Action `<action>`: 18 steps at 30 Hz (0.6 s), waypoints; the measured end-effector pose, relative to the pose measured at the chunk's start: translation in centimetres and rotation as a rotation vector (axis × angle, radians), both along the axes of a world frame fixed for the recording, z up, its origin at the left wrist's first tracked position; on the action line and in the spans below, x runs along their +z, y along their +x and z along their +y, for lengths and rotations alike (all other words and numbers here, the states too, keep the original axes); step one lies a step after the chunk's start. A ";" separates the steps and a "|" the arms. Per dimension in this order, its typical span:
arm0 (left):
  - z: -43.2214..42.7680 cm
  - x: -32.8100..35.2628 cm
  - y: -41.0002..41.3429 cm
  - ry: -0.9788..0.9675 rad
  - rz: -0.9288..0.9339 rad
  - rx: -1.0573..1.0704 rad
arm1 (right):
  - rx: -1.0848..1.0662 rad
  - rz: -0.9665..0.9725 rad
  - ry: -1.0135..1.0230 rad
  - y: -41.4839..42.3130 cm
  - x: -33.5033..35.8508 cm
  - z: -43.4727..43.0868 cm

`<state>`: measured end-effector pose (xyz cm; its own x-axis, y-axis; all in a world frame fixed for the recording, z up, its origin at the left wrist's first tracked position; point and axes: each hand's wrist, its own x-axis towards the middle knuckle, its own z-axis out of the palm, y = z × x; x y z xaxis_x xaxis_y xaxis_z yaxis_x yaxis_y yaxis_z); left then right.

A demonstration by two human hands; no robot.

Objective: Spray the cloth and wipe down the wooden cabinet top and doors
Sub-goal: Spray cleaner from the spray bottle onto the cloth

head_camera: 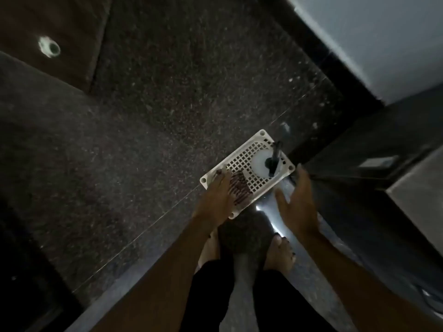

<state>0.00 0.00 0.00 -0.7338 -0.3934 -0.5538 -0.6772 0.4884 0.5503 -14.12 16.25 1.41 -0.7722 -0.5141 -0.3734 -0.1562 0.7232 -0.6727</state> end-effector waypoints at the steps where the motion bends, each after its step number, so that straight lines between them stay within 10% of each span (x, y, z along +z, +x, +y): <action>1: -0.4 -1.8 -0.3 -0.019 -0.004 -0.043 | -0.033 0.003 -0.032 -0.4 -1.4 -0.3; 13: -3.5 -12.5 -5.8 -0.283 -0.208 -0.907 | -0.138 0.070 -0.260 -2.3 -8.5 -5.6; 18: -4.3 -11.7 -6.7 -0.114 -0.205 -0.721 | -0.204 0.079 -0.377 -2.5 -8.8 -6.6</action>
